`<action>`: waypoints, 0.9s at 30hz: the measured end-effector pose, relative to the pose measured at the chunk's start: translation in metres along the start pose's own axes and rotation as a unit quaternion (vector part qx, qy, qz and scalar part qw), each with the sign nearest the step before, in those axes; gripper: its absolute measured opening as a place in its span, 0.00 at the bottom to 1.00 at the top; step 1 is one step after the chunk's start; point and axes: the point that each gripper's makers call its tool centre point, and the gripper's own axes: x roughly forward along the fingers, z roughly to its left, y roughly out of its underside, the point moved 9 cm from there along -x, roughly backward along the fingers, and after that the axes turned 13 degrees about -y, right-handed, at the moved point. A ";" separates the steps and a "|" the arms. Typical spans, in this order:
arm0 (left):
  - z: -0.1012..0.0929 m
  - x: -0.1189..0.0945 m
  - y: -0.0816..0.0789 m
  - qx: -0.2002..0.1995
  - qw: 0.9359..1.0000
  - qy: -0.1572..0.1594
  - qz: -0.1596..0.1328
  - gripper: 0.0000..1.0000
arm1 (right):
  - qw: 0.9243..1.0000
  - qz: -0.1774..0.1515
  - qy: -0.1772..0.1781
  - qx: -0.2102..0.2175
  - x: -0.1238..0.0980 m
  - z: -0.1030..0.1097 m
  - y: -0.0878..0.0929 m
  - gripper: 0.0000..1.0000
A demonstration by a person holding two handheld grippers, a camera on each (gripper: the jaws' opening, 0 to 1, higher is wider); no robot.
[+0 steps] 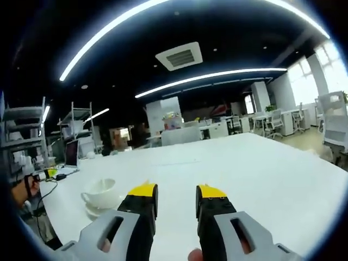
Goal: Tidy tabletop coffee trays, cups and spoons，present forward
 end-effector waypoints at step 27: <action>-0.012 0.017 -0.004 -0.061 0.990 0.082 0.095 0.27 | 0.996 0.028 -0.072 0.045 0.043 0.015 -0.010 0.28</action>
